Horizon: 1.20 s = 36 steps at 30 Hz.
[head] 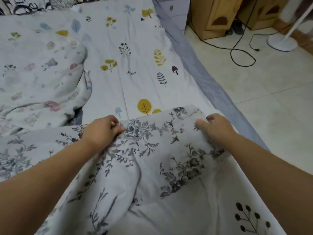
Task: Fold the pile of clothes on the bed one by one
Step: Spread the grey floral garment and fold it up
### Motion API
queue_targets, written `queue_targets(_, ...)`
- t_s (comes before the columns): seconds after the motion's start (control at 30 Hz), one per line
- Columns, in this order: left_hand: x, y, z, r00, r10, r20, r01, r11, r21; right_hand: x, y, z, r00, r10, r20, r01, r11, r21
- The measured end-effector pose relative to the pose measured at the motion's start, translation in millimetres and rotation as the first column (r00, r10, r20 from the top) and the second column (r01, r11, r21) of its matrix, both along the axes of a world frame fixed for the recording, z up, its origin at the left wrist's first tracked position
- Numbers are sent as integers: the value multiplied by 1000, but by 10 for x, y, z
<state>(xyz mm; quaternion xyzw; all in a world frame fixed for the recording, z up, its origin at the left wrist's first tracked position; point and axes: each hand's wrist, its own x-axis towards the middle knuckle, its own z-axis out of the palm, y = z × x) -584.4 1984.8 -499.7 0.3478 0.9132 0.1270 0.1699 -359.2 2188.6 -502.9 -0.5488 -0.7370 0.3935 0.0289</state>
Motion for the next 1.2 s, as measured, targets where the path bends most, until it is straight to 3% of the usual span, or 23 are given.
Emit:
queue_targets(0.07,-19,-7,-138,994,-51,93,67,982,-178,4,-24,-135,992,62,106,-62,998,-3)
queue_targets(0.13,-57,-21,-203,994,-92,66,104,972,-211,11,-27,-191,988,59,144,-62,998,16)
queue_targets(0.23,-139,-18,-178,995,-78,-62,79,997,10,41,10,-142,993,-18,116,8,996,91)
queue_targets(0.3,-128,49,-79,993,-25,-119,53,970,239,121,30,-82,991,-126,51,115,976,183)
queue_targets(0.37,-89,168,-46,984,-18,-177,82,930,358,236,15,-105,979,-194,57,175,956,237)
queue_targets(0.43,-51,286,-131,980,-50,-192,108,947,302,323,-27,-216,970,-184,161,153,970,187)
queue_targets(0.5,-23,317,-301,978,-106,-178,130,983,129,346,-73,-312,952,-130,277,106,989,101)
queue_targets(0.63,-76,185,-523,961,-152,-233,135,987,-86,296,-61,-302,951,-111,289,82,990,110)
queue_targets(0.77,-108,132,-527,951,-222,-215,221,975,-31,326,-55,-246,943,-45,330,38,999,27)
queue_targets(0.93,-98,91,-453,958,-237,-161,254,963,91,423,-138,-99,992,-87,88,99,985,-143)
queue_targets(1.2,12,26,-75,912,-348,-217,383,912,147,907,-239,319,998,-3,59,3,1000,-10)
